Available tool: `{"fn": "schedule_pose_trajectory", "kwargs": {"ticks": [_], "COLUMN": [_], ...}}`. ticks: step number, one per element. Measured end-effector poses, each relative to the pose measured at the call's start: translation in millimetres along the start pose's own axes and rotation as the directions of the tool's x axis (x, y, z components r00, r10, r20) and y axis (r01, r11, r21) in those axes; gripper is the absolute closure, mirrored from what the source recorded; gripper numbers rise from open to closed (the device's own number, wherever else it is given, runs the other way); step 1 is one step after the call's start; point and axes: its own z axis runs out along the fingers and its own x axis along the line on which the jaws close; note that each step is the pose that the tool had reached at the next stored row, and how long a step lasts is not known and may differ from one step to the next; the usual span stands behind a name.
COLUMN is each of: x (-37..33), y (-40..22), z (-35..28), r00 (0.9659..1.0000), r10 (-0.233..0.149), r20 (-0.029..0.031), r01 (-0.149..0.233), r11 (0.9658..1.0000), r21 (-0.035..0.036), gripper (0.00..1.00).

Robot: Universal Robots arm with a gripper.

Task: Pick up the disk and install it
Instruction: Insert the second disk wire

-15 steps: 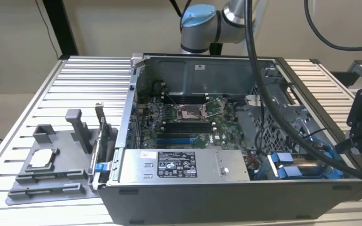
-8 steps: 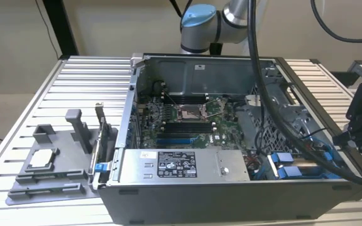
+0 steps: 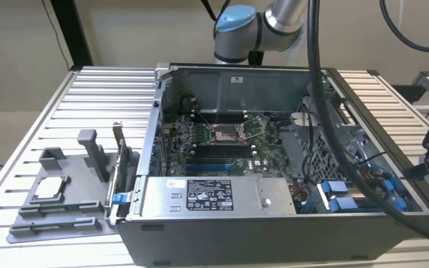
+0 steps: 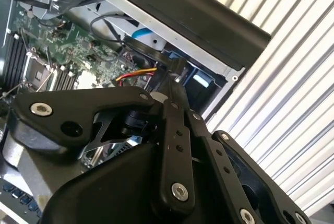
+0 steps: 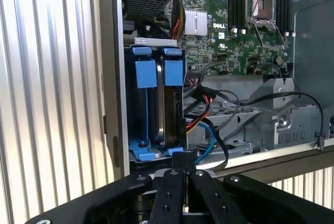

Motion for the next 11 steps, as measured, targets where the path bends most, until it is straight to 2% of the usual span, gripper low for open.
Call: {"fn": "schedule_pose_trajectory", "kwargs": {"ticks": [5, 6, 9, 11], "x": [0.4, 0.4, 0.6, 0.7], "y": [0.0, 0.0, -1.3, -6.2], "z": [-0.1, -0.1, 0.1, 1.6], "r00": [1.0, 1.0, 1.0, 1.0], "r10": [0.0, 0.0, 0.0, 0.001], "r20": [0.0005, 0.0006, 0.0005, -0.0008], "r01": [0.0, 0.0, 0.0, -0.001], "r11": [1.0, 1.0, 1.0, 1.0], "r21": [0.0, 0.0, -0.0009, -0.0022], "gripper": [1.0, 0.0, 0.0, 0.0]}}
